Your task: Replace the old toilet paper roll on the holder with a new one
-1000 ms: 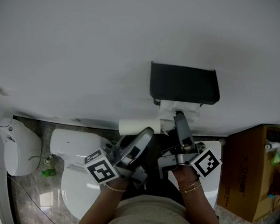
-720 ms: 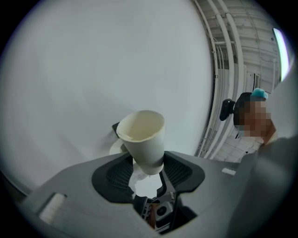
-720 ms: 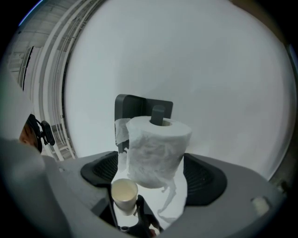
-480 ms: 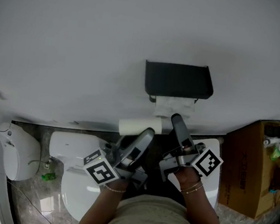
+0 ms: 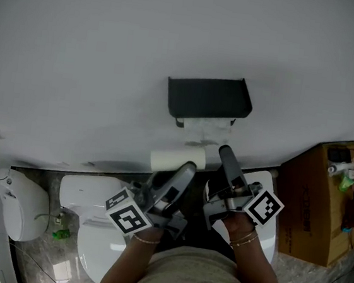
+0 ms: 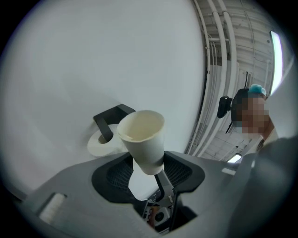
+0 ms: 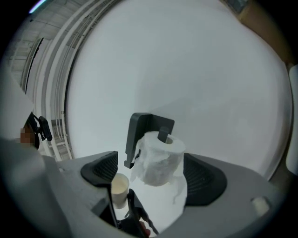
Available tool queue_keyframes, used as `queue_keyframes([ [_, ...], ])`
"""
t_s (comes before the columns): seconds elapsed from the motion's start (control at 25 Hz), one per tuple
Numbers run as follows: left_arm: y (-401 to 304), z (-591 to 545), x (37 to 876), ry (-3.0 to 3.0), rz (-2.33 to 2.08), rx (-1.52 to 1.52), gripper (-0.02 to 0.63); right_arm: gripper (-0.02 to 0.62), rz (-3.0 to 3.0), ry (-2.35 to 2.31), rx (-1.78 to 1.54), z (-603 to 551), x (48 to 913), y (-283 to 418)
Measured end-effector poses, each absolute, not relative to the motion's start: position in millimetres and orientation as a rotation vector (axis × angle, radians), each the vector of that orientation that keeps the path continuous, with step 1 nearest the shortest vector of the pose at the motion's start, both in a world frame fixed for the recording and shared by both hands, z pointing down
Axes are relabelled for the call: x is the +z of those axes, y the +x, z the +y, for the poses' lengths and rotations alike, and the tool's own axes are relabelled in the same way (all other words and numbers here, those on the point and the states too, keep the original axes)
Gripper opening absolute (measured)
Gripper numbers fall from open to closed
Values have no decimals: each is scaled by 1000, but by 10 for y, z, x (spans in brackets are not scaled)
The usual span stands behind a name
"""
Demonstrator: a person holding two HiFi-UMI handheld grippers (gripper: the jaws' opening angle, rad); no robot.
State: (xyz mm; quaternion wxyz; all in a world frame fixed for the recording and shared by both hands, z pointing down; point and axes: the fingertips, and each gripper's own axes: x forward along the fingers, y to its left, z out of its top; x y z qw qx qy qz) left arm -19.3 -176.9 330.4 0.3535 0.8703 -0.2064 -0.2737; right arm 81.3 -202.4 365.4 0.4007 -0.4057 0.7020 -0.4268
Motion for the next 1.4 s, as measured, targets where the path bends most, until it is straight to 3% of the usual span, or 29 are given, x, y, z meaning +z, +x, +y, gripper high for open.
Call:
queue_keyframes([
  [0.4, -37, -1693, 3137, 2303, -488, -707, 210, 434, 1933, -967, -880, -1813, 3125, 849],
  [0.72, -29, -1681, 3050, 2318, -496, -728, 210, 398, 2032, -911, -782, -1710, 2879, 807],
  [0.84, -52, -1713, 3012, 2327, -506, -742, 210, 358, 2065, -882, -741, -1701, 2795, 776],
  [1.08, -132, -1775, 2958, 2339, -522, -772, 210, 196, 2103, -865, -667, -1698, 2640, 729],
  [1.4, -165, -1879, 2925, 2349, -522, -788, 210, 41, 2183, -843, -578, -1702, 2521, 638],
])
